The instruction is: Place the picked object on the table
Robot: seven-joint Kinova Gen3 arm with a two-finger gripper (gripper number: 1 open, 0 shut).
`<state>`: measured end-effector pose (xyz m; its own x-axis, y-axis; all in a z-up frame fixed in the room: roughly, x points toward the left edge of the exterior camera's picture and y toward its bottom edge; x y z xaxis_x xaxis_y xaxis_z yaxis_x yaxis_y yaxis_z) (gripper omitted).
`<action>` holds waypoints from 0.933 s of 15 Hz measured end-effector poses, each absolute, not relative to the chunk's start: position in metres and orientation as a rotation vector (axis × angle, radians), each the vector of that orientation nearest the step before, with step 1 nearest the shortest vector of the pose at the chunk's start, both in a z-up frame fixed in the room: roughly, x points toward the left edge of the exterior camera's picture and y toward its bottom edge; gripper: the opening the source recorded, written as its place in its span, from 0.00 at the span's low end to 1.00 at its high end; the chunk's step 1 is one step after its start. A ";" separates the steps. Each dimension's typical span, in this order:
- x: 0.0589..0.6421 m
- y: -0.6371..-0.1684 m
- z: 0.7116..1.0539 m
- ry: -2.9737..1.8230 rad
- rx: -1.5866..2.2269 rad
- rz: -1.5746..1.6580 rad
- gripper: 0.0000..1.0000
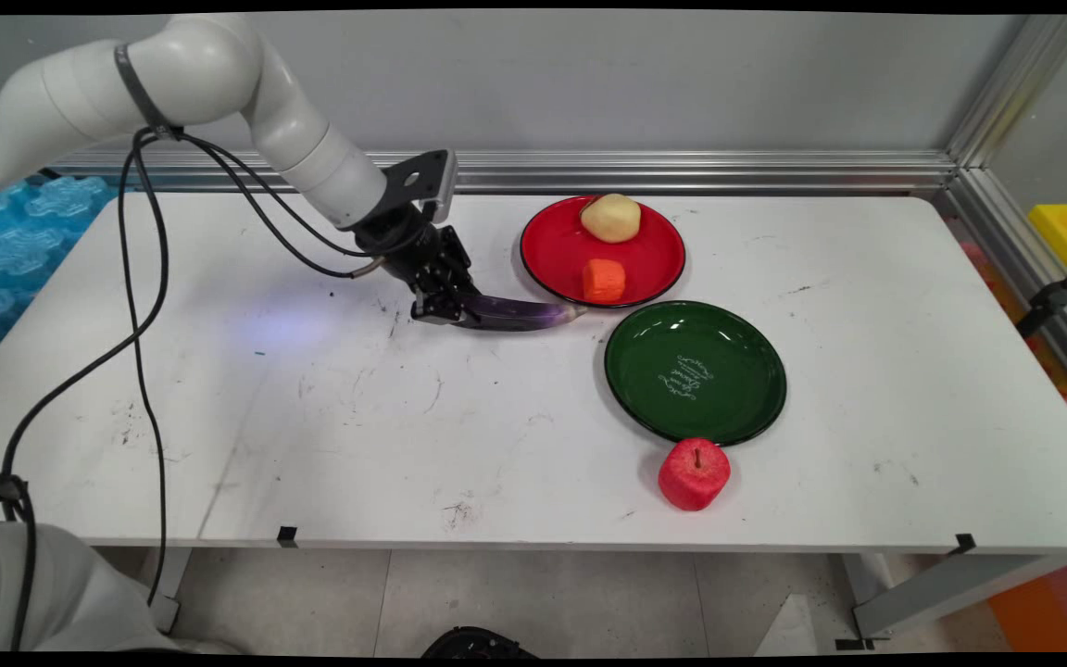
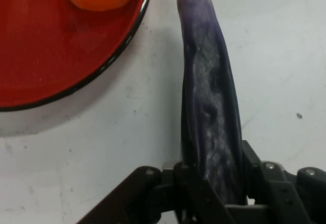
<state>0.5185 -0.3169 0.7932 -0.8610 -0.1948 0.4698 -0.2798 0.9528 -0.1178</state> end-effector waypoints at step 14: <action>0.514 -0.330 0.766 -2.615 0.346 0.248 0.00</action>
